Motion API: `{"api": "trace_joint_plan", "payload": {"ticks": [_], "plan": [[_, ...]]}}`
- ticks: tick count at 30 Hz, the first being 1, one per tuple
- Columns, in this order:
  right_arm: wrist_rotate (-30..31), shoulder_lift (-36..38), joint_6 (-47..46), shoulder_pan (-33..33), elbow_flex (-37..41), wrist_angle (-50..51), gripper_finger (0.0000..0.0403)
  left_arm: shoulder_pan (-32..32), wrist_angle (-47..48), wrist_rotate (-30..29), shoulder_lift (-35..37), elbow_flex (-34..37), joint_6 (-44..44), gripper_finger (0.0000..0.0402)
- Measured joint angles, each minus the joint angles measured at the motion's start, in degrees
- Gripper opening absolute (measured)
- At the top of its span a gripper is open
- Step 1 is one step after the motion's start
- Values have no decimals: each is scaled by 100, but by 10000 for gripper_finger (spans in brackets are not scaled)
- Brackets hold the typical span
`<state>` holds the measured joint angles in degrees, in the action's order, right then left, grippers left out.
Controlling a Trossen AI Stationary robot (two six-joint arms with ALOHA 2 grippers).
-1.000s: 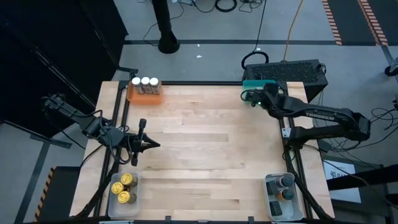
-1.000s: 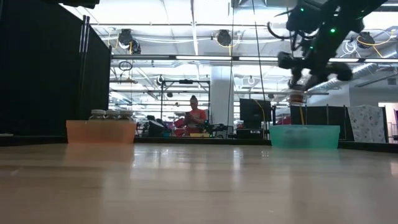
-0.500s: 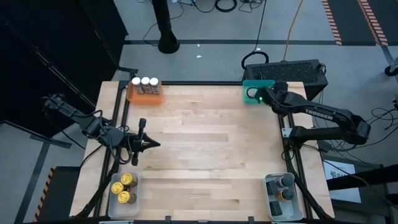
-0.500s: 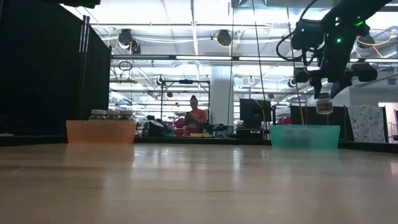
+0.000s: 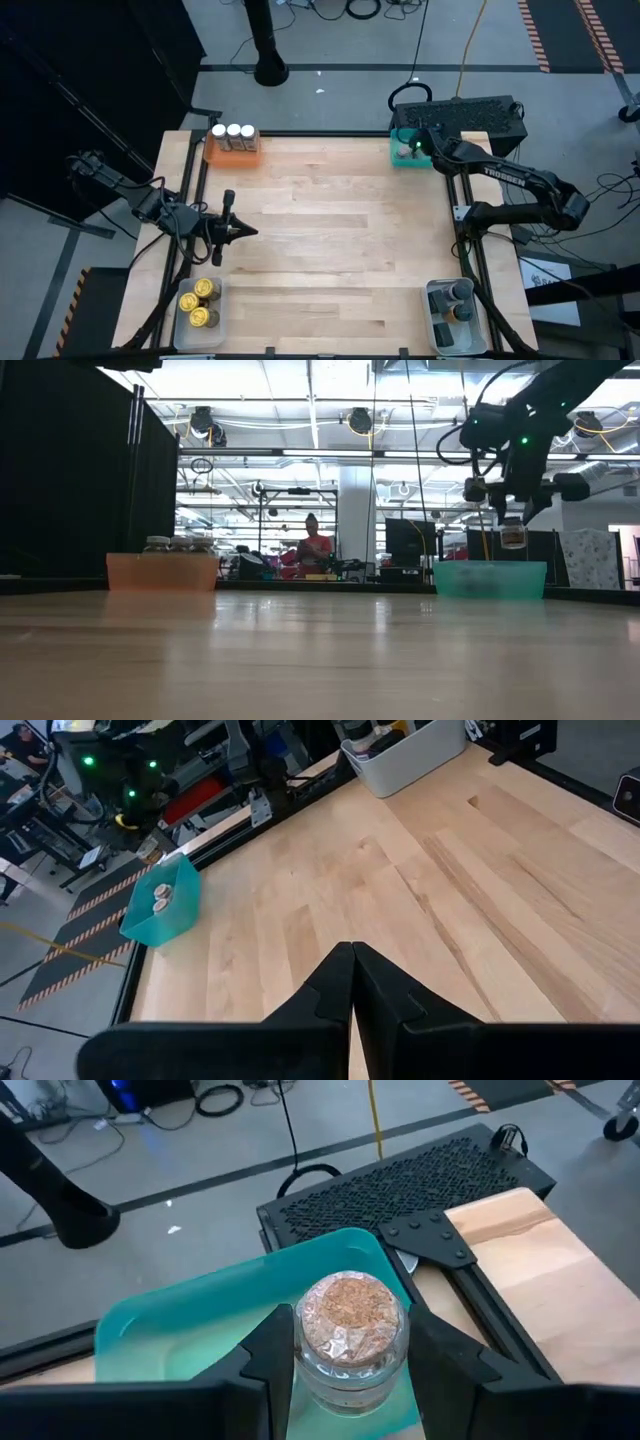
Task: Sort spices by type
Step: Put the brown seasoning bottle into the blue bin
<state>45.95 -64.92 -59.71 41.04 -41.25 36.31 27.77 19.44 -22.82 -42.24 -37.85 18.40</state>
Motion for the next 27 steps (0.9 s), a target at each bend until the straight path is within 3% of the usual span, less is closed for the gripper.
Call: {"api": "trace_joint_plan", "payload": {"ticks": [9,15,23,27], "plan": [[-589,-25,787,544,0,-301,132,0,15,-3,0,0,4,13],[-1554,-25,1507,1092,-147,-489,132,0,9,-25,0,0,47,13],[-1981,56,1536,1076,-153,-402,132,-2,-4,-26,0,0,150,13],[-1942,425,1905,724,-152,-749,132,-9,-20,-18,-2,0,150,13]]}}
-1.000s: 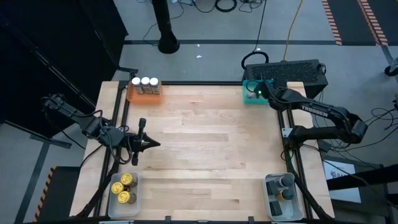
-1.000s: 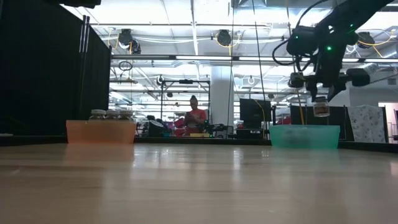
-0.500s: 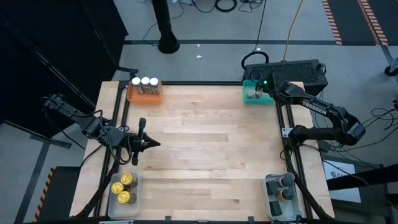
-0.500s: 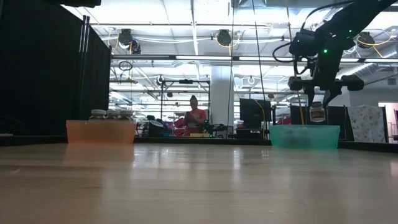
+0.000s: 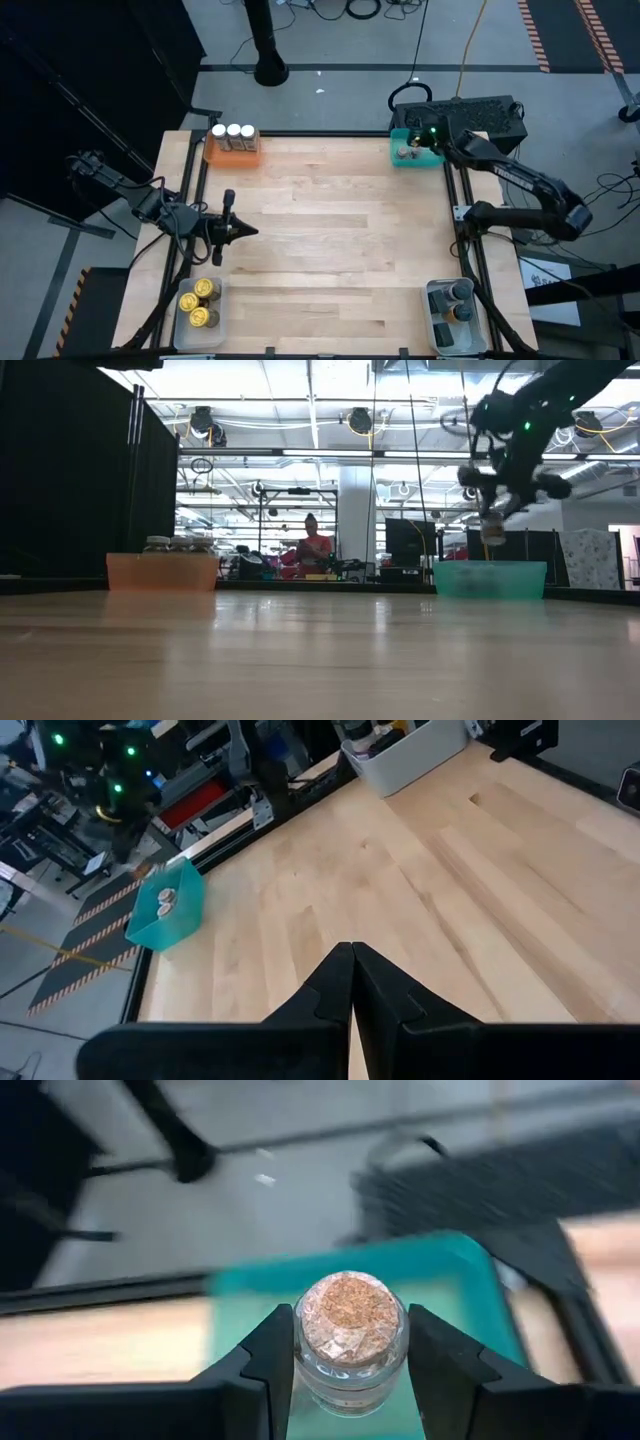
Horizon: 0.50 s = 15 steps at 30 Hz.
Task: Sort spices by type
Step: Put the brown seasoning bottle into the blue bin
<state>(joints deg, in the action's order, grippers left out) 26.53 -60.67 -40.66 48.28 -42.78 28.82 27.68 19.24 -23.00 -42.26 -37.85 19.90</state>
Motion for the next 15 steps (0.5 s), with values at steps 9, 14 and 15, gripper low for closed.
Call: {"api": "trace_joint_plan", "payload": {"ticks": [9,14,15], "plan": [[-1184,1112,1516,-2197,-5,-1555,132,-538,-2972,1486,-243,1053,594,13],[-623,925,1861,-4464,-1,-2259,132,-1156,-4754,2105,-937,1491,205,13],[-409,780,1974,-4895,4,-2585,132,-1264,-4954,2110,-1109,1491,78,13]]}}
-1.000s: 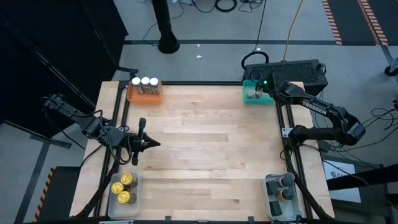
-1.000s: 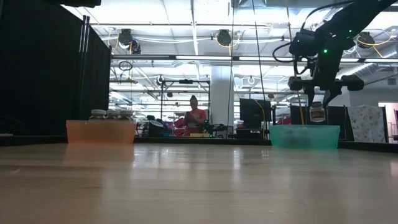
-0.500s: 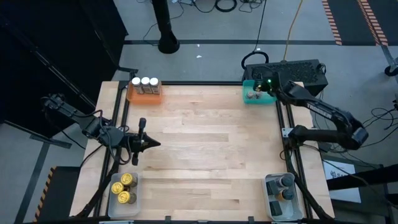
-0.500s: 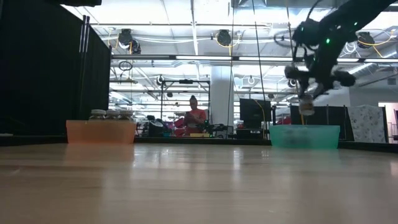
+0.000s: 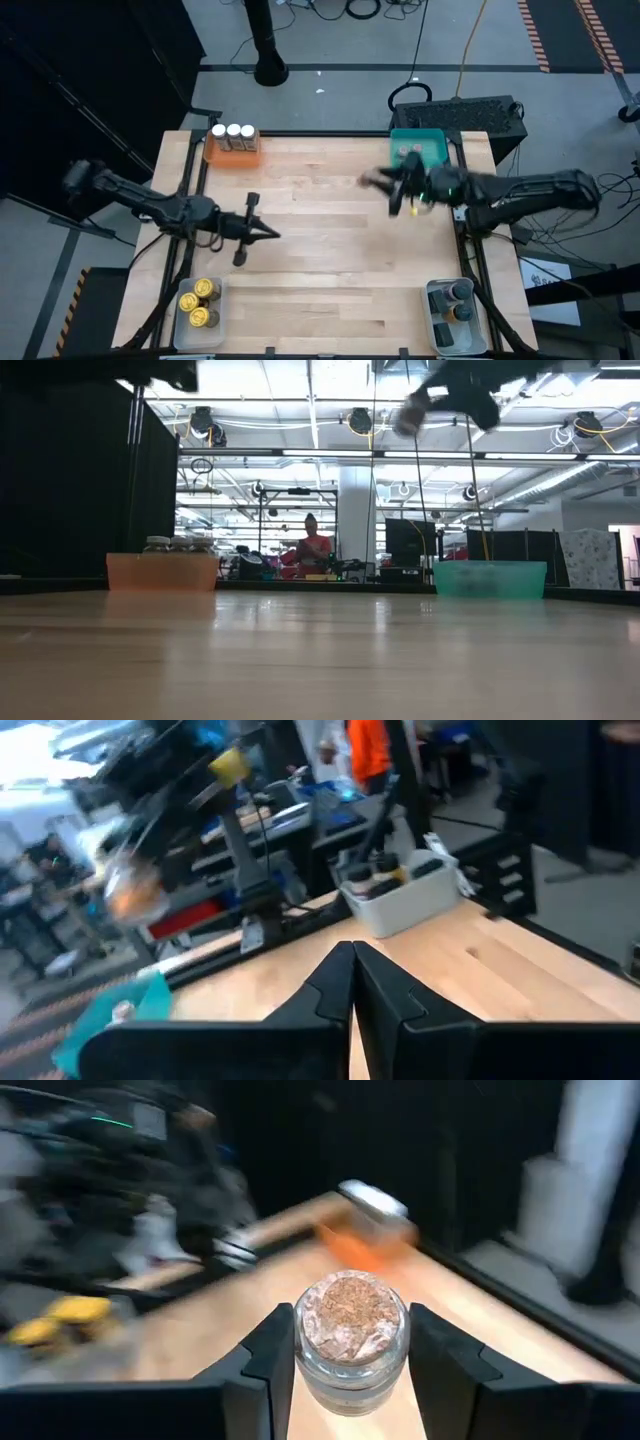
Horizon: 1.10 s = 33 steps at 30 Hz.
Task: Sort spices by type
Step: Put the brown seasoning bottle into the blue bin
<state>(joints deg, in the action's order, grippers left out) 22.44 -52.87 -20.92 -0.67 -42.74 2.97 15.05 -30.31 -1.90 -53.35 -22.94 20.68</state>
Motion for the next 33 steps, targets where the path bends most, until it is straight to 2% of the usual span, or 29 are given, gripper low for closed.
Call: {"api": "trace_joint_plan", "payload": {"ticks": [3,5,8,12,16,22,24,29,33], "plan": [[713,-564,587,-993,-2,-1230,132,-196,-789,49,-621,0,-239,13],[1136,-1006,952,-1420,-2,-1930,132,-254,-1318,178,-1047,0,-290,13],[1602,-1573,1098,-1796,0,-2467,132,-341,-1975,205,-1611,-48,-384,13],[2156,-2099,769,-2033,0,-2890,132,-446,-2072,187,-2067,-264,-390,25],[2290,-2444,701,-2171,-2,-3154,132,-484,-2067,75,-2366,-380,-366,77],[2575,-2649,785,-2317,-2,-3236,132,-615,-2438,-786,-2553,-432,-412,189],[2565,-2693,833,-2321,0,-3365,132,-675,-2439,-841,-2650,-506,-611,215],[2541,-2910,1185,-2321,-4,-4030,132,-801,-2464,-279,-3098,-865,-983,239],[2407,-3102,1313,-2319,-4,-4370,132,-837,-2493,-313,-3452,-1186,-983,240]]}}
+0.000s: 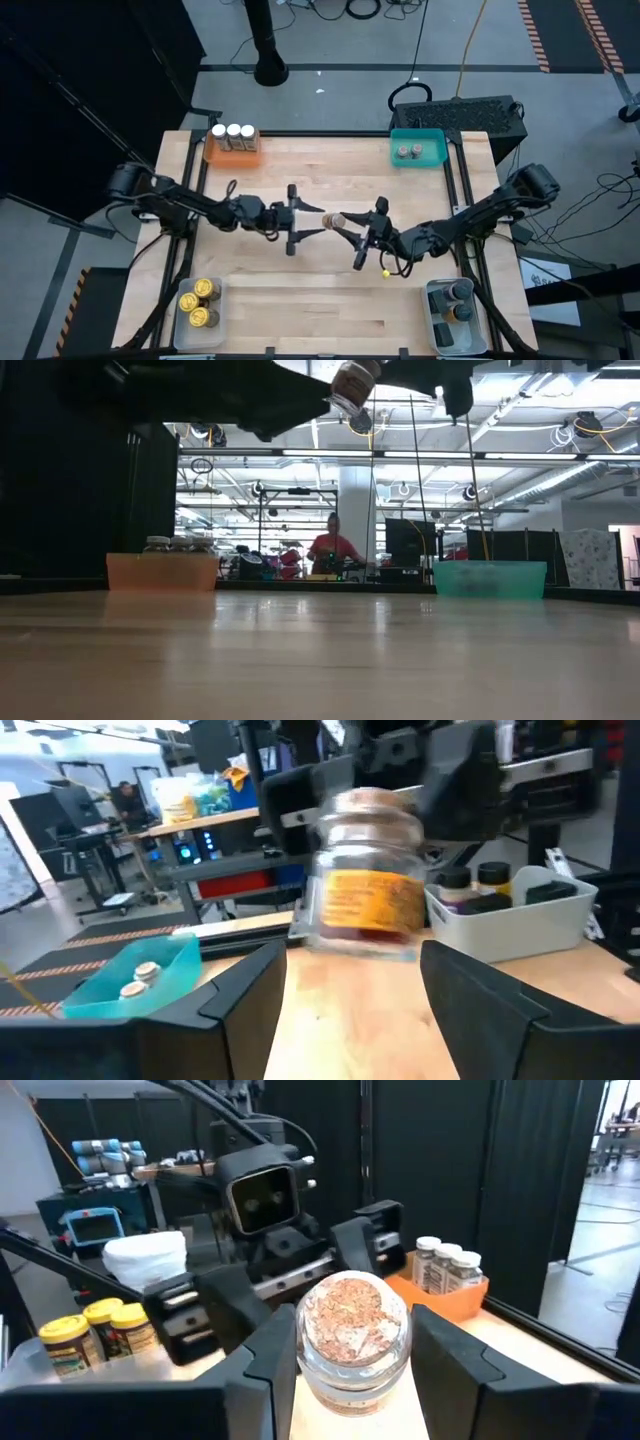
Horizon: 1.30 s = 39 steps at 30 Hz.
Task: Sort spices by type
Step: Put the brown seasoning bottle into the blue bin
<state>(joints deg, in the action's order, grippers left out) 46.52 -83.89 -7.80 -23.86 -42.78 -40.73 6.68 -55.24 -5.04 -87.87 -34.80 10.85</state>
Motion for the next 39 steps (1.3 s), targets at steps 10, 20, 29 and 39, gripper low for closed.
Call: {"api": "trace_joint_plan", "payload": {"ticks": [10,20,29,39], "plan": [[-13,-208,26,0,0,-244,132,3,14,40,-436,-480,7,240],[-37,-215,51,0,0,-325,139,0,36,338,-464,-583,309,240],[-39,-215,11,-4,2,-313,145,-2,140,445,-461,-602,602,196],[-72,-55,-99,-85,3,130,166,18,482,87,-452,-625,765,196]]}}
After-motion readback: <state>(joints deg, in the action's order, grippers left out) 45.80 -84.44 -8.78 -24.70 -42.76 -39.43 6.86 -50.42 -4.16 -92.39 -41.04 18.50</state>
